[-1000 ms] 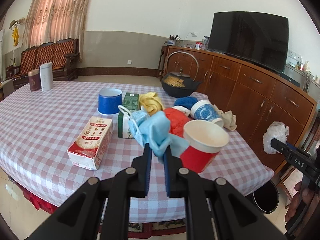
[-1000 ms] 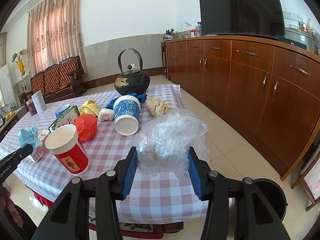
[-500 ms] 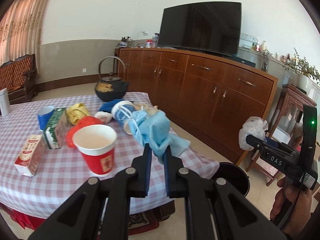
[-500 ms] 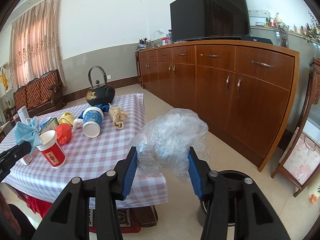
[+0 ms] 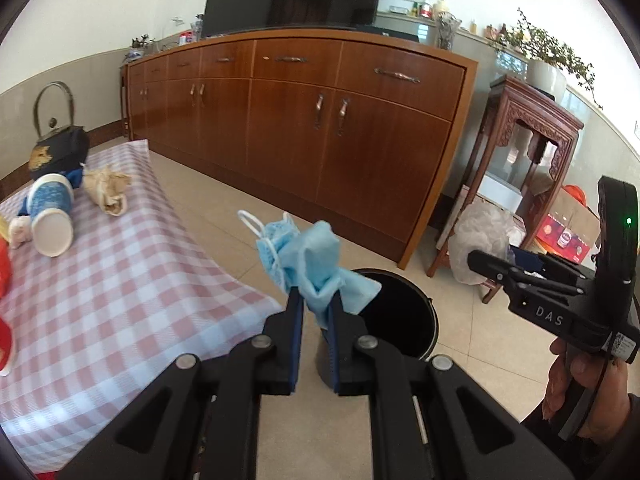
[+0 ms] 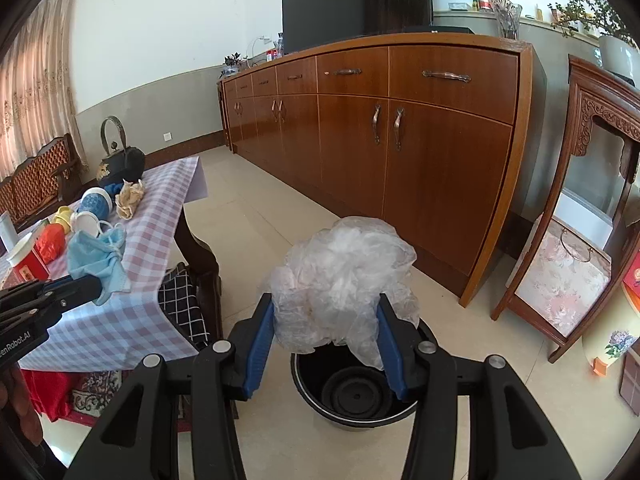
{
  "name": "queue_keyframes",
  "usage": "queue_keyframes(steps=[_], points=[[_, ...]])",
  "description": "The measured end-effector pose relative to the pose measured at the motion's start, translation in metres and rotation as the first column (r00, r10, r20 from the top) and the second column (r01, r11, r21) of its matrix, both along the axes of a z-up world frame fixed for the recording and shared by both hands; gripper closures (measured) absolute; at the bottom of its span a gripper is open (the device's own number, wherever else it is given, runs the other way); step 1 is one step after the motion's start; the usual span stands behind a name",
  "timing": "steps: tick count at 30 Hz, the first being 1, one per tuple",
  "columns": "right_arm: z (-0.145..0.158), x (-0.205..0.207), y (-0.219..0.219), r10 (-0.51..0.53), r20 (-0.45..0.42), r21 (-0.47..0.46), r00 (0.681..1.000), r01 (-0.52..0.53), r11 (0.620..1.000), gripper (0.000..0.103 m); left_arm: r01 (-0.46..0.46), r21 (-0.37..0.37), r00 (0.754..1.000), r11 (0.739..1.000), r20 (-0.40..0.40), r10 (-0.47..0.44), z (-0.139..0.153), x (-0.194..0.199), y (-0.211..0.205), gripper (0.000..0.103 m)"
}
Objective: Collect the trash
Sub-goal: 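Carry bag and mask over the black bin and open both grippers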
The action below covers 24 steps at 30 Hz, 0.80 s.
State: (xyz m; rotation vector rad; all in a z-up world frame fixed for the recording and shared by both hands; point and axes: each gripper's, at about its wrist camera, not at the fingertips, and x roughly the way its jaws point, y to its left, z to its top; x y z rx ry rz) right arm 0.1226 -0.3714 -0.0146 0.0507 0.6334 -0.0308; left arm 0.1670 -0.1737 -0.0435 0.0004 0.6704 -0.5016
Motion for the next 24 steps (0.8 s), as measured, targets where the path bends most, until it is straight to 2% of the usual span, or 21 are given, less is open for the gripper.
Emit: queue_keyframes(steps=[8, 14, 16, 18, 20, 21, 22, 24], points=[[-0.052, 0.023, -0.04, 0.058, -0.126, -0.036, 0.99, -0.063, 0.997, 0.052, 0.134, 0.035, 0.985, 0.99, -0.113, -0.129, -0.045, 0.032, -0.071, 0.09], [-0.105, 0.055, -0.062, 0.124, -0.257, -0.029, 0.959, -0.136, 0.99, 0.052, 0.169, 0.055, 0.965, 0.984, -0.211, -0.154, -0.086, 0.057, -0.104, 0.09], [-0.12, 0.066, -0.067, 0.143, -0.299, -0.016, 0.943, -0.155, 0.988, 0.051, 0.183, 0.051, 0.957, 0.982, -0.237, -0.166, -0.096, 0.065, -0.112, 0.079], [-0.141, 0.081, -0.072, 0.159, -0.364, -0.012, 0.918, -0.175, 0.984, 0.048, 0.138, 0.066, 0.961, 0.988, -0.248, -0.118, -0.103, 0.073, -0.113, 0.026], [-0.164, 0.092, -0.082, 0.121, -0.416, -0.036, 0.901, -0.149, 0.988, 0.027, 0.088, 0.063, 0.97, 0.994, -0.233, -0.071, -0.102, 0.076, -0.107, 0.018], [-0.171, 0.094, -0.088, 0.104, -0.431, -0.034, 0.896, -0.132, 0.991, 0.009, 0.071, 0.079, 0.974, 0.994, -0.222, -0.052, -0.1, 0.075, -0.107, 0.017], [-0.175, 0.095, -0.094, 0.083, -0.442, -0.032, 0.893, -0.109, 0.994, 0.004, 0.063, 0.097, 0.977, 0.993, -0.209, -0.041, -0.098, 0.073, -0.105, 0.016], [-0.174, 0.094, -0.104, 0.037, -0.444, -0.033, 0.895, -0.058, 0.998, 0.003, 0.047, 0.119, 0.985, 0.992, -0.17, -0.026, -0.089, 0.065, -0.106, 0.015]])
